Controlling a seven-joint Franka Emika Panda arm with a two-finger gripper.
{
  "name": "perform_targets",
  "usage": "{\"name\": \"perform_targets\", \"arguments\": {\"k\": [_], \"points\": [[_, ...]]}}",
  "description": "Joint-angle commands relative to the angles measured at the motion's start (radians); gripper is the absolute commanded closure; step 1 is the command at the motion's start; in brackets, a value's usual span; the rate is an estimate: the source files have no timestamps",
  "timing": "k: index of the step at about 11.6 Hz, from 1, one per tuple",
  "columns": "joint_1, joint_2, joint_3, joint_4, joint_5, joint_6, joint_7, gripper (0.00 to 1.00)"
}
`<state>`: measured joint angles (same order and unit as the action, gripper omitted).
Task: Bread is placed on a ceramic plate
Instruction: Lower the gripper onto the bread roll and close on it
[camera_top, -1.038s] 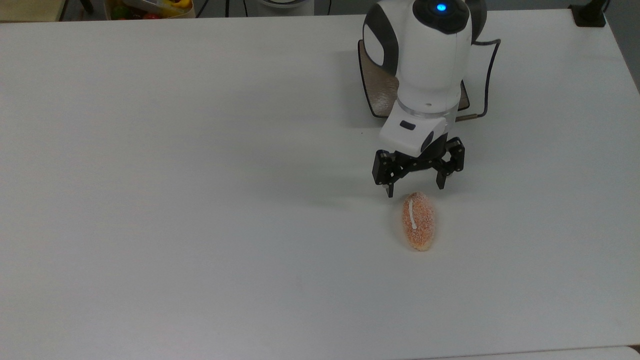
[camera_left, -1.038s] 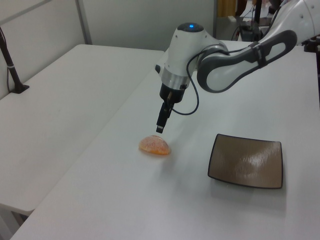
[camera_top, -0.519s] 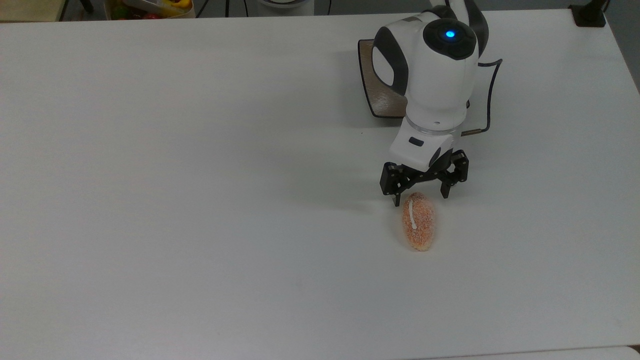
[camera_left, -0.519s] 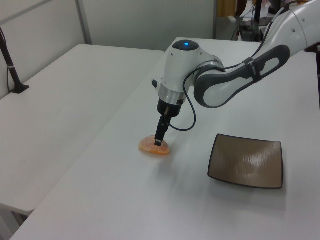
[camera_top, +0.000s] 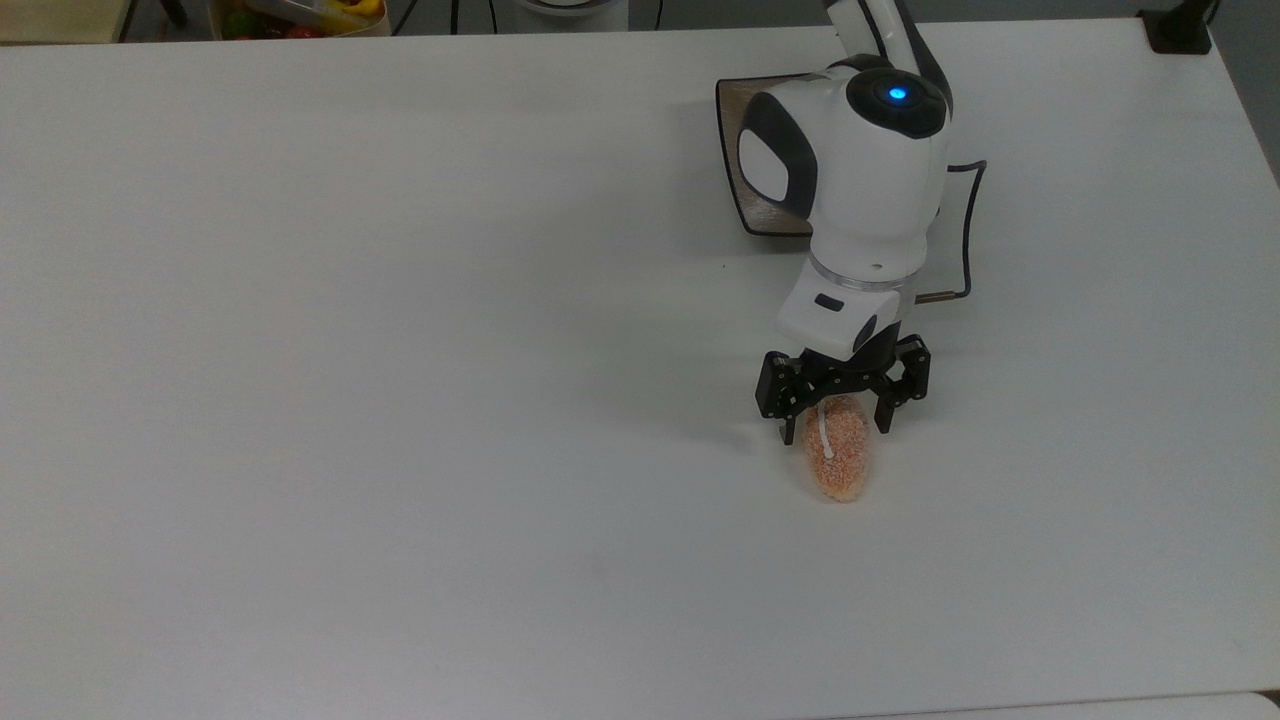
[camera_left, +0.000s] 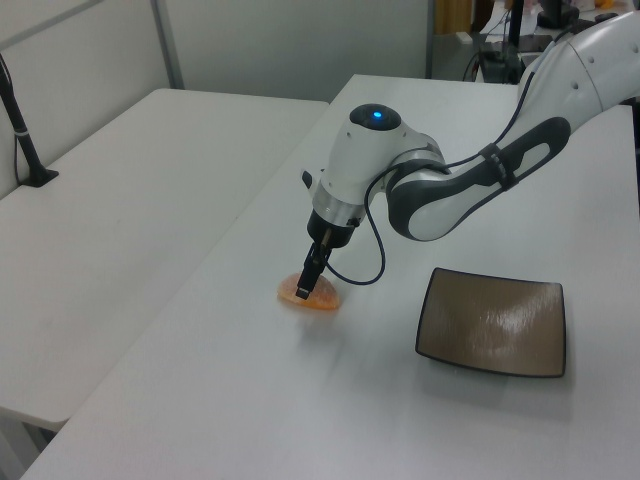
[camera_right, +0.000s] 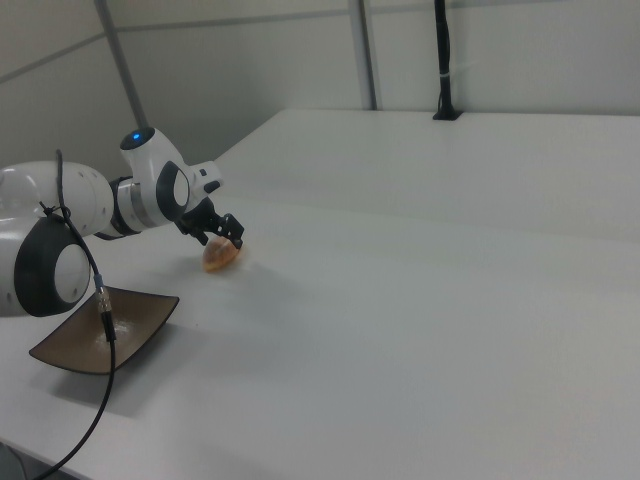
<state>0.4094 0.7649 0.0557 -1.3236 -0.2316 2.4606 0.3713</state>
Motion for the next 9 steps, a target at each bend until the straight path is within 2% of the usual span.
{"name": "perform_targets", "arguments": {"k": [1,2,3,6,7,8,9], "points": [[0.020,0.036,-0.013,0.027,-0.029,0.018,0.050,0.00],[0.026,0.036,-0.013,0.026,-0.031,0.018,0.051,0.00],[0.026,0.036,-0.013,0.026,-0.031,0.017,0.051,0.08],[0.028,0.034,-0.013,0.021,-0.034,0.015,0.049,0.48],[0.028,0.033,-0.013,0.020,-0.034,0.014,0.049,0.64],[0.028,0.030,-0.013,0.017,-0.034,0.011,0.049,0.72],[0.028,0.022,-0.011,0.015,-0.032,0.002,0.049,0.73]]}}
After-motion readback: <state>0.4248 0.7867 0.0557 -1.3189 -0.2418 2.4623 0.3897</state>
